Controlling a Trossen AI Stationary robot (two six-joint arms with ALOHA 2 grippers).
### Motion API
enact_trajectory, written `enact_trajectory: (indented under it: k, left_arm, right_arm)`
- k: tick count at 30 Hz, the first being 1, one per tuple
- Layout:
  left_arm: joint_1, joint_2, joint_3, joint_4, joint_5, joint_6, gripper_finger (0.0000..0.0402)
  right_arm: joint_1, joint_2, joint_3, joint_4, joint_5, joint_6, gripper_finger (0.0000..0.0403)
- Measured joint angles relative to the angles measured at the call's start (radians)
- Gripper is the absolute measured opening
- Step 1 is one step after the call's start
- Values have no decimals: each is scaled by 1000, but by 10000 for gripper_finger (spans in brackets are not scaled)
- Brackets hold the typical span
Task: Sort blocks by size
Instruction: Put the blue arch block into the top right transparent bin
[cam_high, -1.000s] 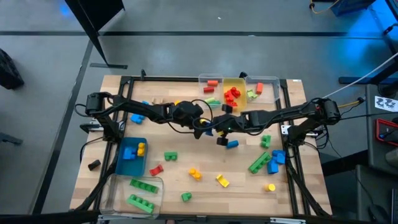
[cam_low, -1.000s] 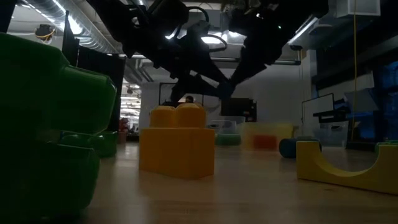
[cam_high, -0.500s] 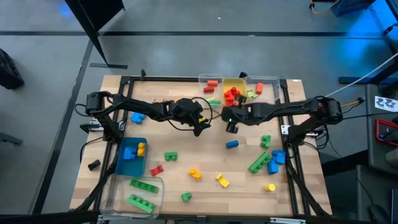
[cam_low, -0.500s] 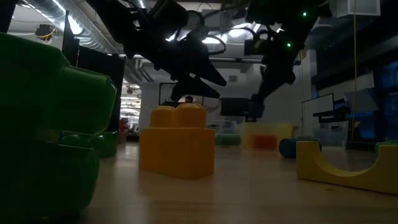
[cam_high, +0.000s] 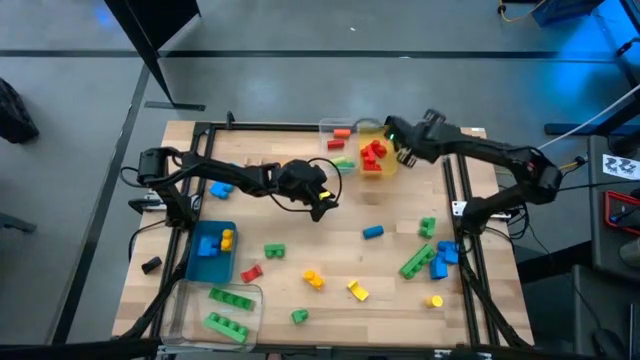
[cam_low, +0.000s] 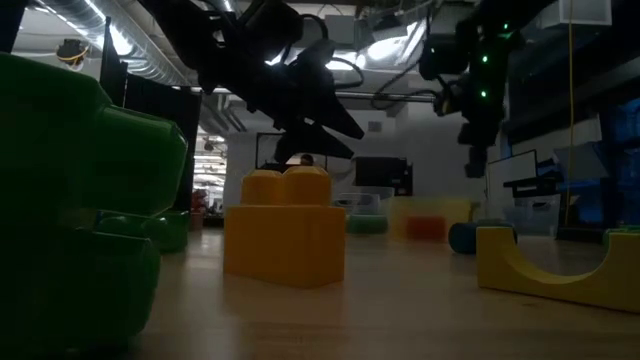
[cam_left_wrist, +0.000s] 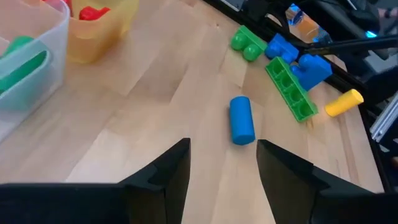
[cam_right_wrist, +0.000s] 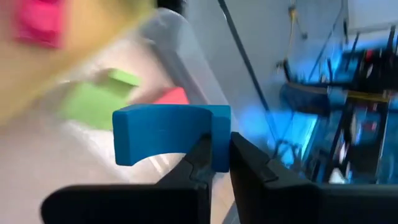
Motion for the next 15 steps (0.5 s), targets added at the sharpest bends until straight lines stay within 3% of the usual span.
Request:
enact_trajectory:
  k: [4,7,11,15]
  left_arm:
    - [-16,0,0,-23,0,-1,169]
    - [-32,0,1,-22,0,8,169]
    - [-57,0,0,-20,0,36,169]
    - [-85,0,1,-20,0,63,169]
  right_arm:
    - [-134,9,0,39,-52,-50,42]
    - [-212,13,-1,50,-172,-55,44]
    - [-279,13,-1,51,-312,-56,45]
    - [-312,13,-1,52,-360,-56,48]
